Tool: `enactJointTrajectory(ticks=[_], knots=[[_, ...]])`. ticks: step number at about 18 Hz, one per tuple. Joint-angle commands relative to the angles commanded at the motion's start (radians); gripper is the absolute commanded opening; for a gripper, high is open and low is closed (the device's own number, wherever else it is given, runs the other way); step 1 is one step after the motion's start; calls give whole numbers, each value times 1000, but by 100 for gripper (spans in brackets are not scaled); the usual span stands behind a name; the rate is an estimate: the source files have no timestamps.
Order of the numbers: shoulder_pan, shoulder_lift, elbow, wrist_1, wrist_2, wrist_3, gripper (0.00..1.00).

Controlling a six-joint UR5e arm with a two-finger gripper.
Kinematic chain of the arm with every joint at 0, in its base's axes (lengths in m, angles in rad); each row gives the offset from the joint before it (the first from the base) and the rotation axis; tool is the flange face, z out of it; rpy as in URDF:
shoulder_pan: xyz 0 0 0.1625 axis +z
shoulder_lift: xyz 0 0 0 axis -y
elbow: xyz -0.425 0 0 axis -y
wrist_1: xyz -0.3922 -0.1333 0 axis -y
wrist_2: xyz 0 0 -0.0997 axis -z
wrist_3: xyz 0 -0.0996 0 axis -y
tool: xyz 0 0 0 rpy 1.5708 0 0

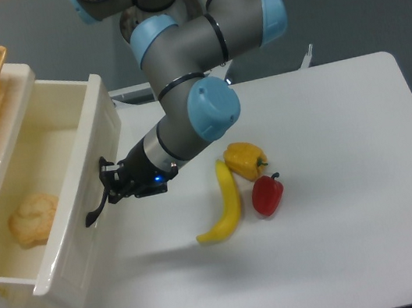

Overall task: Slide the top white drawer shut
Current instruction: 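Push the drawer front with the gripper, sliding the drawer shut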

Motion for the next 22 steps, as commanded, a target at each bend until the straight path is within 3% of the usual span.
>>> enactJointTrajectory(ticks=[22], knots=[[-83, 9, -2, 20, 0, -35, 0]])
